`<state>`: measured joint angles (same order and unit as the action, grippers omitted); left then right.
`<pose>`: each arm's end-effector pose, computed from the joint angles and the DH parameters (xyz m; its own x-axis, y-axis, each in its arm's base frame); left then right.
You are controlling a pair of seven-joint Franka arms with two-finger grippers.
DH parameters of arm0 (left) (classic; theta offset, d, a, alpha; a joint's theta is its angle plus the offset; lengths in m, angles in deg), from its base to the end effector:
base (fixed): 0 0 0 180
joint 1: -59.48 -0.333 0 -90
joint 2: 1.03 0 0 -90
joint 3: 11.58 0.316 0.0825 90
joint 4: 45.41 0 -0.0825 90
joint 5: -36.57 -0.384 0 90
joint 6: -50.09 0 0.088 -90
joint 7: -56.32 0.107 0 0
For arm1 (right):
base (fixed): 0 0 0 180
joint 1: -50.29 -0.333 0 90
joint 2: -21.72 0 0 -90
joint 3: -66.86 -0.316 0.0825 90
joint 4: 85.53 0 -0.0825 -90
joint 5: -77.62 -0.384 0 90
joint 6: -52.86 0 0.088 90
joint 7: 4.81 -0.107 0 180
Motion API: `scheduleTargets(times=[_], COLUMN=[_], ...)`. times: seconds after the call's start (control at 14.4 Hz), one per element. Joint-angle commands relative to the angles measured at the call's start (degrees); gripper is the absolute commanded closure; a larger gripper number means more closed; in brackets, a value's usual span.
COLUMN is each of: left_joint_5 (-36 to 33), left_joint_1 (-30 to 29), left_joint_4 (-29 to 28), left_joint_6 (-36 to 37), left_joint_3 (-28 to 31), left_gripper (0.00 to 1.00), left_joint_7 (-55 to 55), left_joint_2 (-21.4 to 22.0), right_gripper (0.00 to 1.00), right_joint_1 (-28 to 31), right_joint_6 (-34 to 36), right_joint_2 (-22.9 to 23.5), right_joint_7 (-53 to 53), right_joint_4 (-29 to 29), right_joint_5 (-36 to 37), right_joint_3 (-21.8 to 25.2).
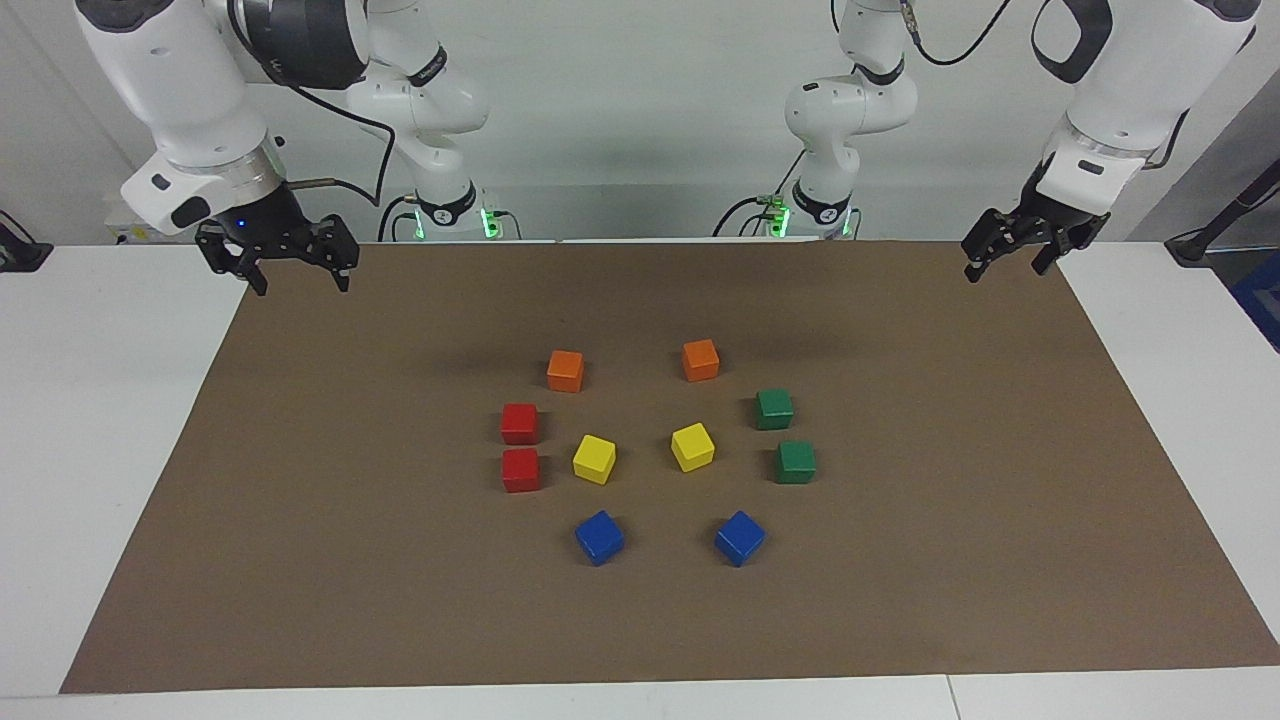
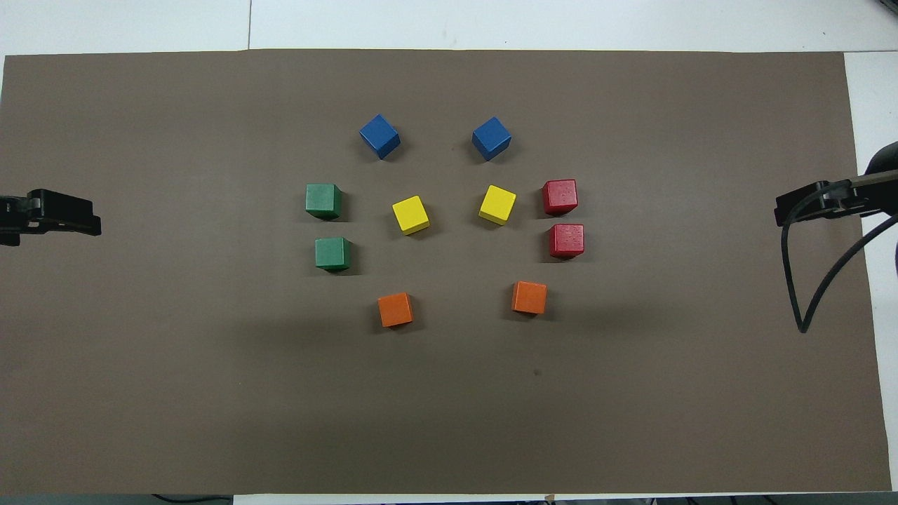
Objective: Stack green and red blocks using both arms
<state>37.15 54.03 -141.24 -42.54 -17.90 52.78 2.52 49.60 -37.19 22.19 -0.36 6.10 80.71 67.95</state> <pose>0.5384 -0.0110 0.6140 0.9989 0.0472 0.0055 0.0472 -0.9989 0.0036 0.5559 -0.0096 0.6068 0.9967 0.0706 -0.0399 0.0726 -0.9961 0.0511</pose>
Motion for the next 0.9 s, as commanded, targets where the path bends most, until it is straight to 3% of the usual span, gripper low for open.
scheduleTargets(times=[0.0,0.83], left_joint_5=[-0.3,-0.3], left_joint_1=[0.5,0.3], left_joint_4=[0.5,-0.3], left_joint_6=[-0.4,-1.3], left_joint_3=[0.4,0.4], left_gripper=[0.0,0.0], left_joint_7=[0.5,0.5], left_joint_2=[0.0,0.8], right_gripper=[0.0,0.0], right_joint_1=[0.2,0.1], right_joint_6=[0.5,-0.2], right_joint_2=[-1.2,-0.9], right_joint_7=[-0.8,-4.1], right_joint_4=[1.2,0.8], right_joint_5=[0.4,-2.0], right_joint_3=[-0.3,-0.5])
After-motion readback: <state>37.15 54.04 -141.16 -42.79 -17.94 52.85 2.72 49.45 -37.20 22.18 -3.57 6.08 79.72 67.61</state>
